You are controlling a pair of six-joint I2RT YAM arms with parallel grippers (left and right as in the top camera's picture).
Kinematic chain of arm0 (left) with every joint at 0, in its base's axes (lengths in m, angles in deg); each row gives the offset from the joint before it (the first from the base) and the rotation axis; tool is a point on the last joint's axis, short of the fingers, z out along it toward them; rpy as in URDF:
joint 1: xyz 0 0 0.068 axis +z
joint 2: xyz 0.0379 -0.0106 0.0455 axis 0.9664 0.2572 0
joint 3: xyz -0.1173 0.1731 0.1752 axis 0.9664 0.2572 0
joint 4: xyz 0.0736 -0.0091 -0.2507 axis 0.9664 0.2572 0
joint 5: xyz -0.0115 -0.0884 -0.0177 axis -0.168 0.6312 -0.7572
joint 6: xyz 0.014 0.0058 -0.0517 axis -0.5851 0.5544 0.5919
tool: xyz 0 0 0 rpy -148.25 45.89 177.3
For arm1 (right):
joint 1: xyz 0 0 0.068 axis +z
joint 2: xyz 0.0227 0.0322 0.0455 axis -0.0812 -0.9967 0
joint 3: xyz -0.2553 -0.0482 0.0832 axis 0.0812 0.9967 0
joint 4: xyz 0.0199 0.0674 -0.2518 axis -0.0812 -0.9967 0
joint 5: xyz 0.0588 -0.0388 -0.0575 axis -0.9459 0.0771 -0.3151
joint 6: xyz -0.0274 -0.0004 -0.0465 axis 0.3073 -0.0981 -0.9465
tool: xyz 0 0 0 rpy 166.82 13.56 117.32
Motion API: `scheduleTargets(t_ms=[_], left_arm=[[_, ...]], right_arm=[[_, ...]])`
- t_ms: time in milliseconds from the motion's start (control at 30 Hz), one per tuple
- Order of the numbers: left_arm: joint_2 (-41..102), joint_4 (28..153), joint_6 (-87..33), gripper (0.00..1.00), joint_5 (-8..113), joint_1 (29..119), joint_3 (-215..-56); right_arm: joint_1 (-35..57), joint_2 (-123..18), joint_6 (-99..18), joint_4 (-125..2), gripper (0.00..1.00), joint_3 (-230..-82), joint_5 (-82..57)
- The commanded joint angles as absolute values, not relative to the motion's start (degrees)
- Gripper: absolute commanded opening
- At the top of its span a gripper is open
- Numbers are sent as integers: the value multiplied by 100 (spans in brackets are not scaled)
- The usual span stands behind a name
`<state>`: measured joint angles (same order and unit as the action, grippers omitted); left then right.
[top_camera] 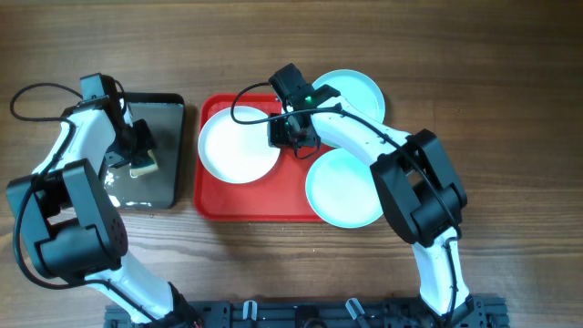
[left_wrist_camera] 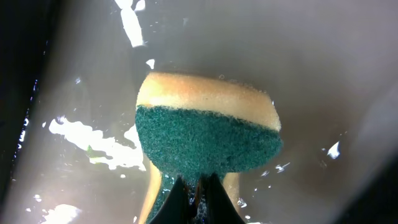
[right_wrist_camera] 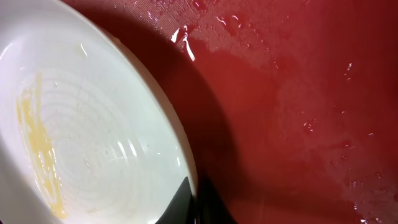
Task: Clean dirty plates on tray and stack at the side
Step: 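Lift the sponge and move it over the white plate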
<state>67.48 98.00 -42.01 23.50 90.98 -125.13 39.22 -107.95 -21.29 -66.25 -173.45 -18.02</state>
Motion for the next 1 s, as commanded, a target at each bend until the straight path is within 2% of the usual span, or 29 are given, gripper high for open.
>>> scheduleTargets(t_ms=[0, 200, 433, 800, 967], left_arm=[[6605, 10060, -4026, 4, 2765, 9102, -12552], [5862, 10698, -4340, 4, 3451, 9102, -13249], [5432, 10820, -4708, 4, 4197, 9069, -13282], [6052, 10162, -4146, 4, 3873, 7349, -13269], [6662, 10012, -4034, 4, 3115, 6906, -13269]], right_arm=[[3951, -10930, -2110, -6564, 5, -17437, -1783], [3951, -10928, -2114, -6516, 5, -17437, -1807], [3870, -10924, -2328, -6444, 4, -17444, -2126], [3789, -10924, -2431, -6499, 4, -17441, -2277], [3789, -10924, -2451, -6509, 4, -17441, -2318]])
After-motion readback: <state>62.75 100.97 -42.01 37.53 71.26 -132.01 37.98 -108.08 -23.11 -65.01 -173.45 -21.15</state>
